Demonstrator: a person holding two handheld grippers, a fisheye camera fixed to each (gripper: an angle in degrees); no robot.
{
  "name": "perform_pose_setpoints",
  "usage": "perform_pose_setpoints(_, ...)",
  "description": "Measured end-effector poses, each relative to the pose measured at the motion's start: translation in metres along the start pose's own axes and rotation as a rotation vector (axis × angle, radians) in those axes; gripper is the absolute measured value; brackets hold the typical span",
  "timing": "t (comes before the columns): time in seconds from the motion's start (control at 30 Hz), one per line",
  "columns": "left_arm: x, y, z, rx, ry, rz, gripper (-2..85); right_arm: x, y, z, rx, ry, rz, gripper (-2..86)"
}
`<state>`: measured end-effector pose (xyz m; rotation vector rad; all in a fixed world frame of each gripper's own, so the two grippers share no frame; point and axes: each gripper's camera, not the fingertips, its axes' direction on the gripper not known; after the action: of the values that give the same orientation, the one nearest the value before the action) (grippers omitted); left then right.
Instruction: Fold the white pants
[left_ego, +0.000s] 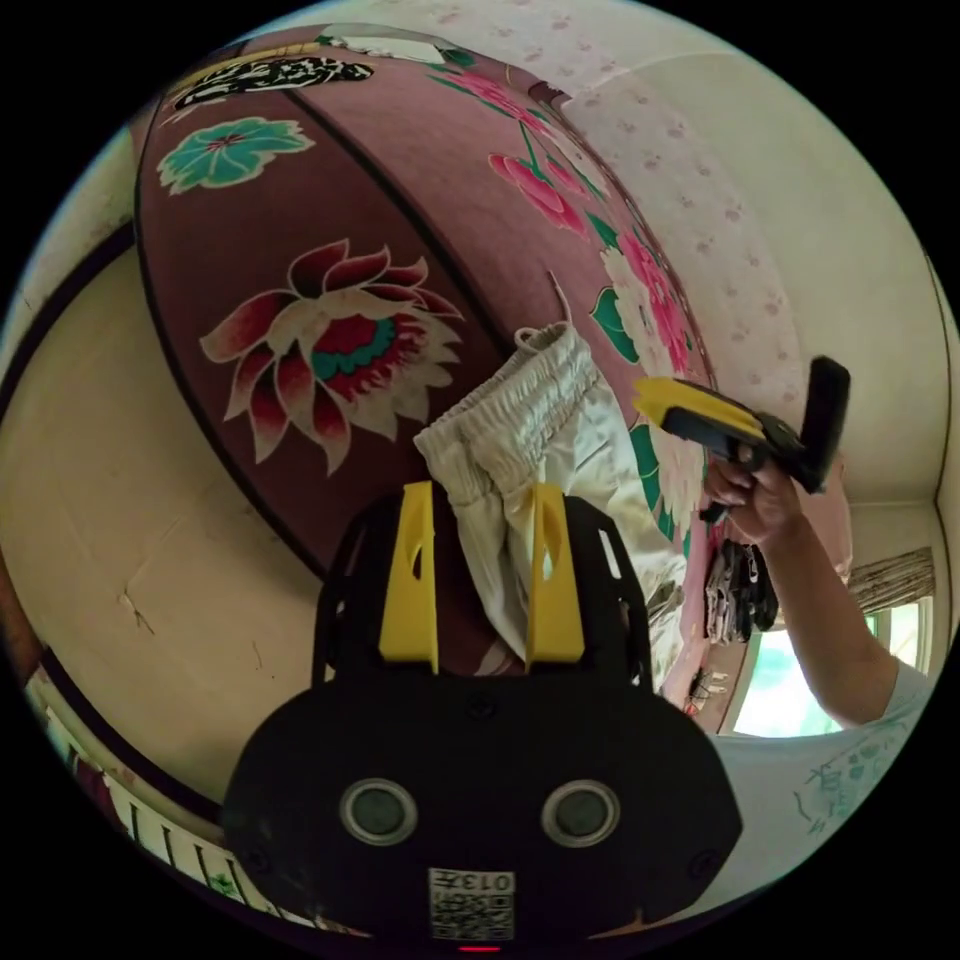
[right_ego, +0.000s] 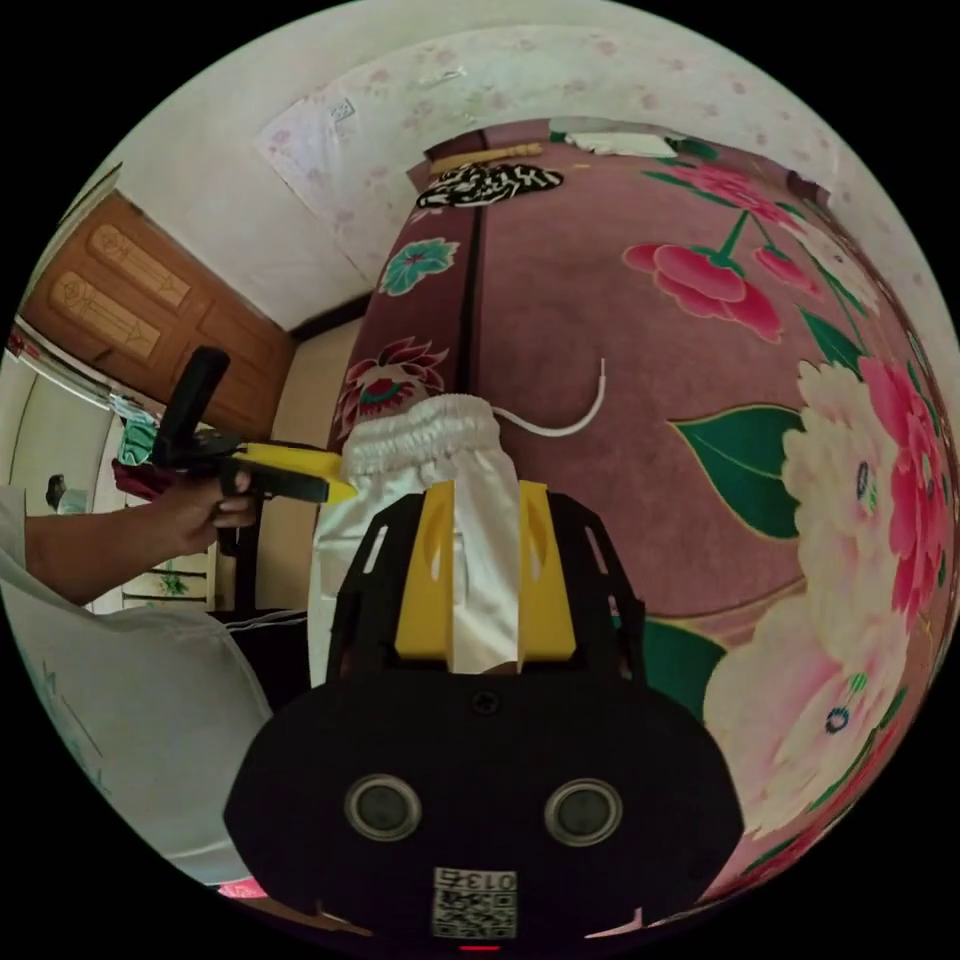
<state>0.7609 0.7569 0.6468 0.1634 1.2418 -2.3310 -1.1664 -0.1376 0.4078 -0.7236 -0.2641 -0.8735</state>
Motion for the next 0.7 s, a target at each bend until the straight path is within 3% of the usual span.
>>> perform_pose_setpoints(0.17, -0.024, -0.002, 0.004, -0.021, 0.174, -0.028, 15.3, 0.019, -0.081, 0.074, -0.164, -0.076, -0.051, 10.6)
perform_pose_setpoints(0.37, -0.035, -0.011, 0.007, -0.071, 0.083, -0.045, 8.2, 0.050, -0.110, 0.130, -0.278, -0.226, 0.076, 8.8)
perform_pose_setpoints(0.57, 0.002, 0.002, -0.025, 0.028, 0.171, 0.080, 5.6, 0.027, -0.096, 0.123, -0.191, -0.107, -0.096, 7.7)
perform_pose_setpoints(0.7, 0.062, 0.033, -0.069, 0.103, 0.280, 0.312, 5.6, 0.015, -0.022, 0.041, 0.087, -0.117, -0.213, 7.8)
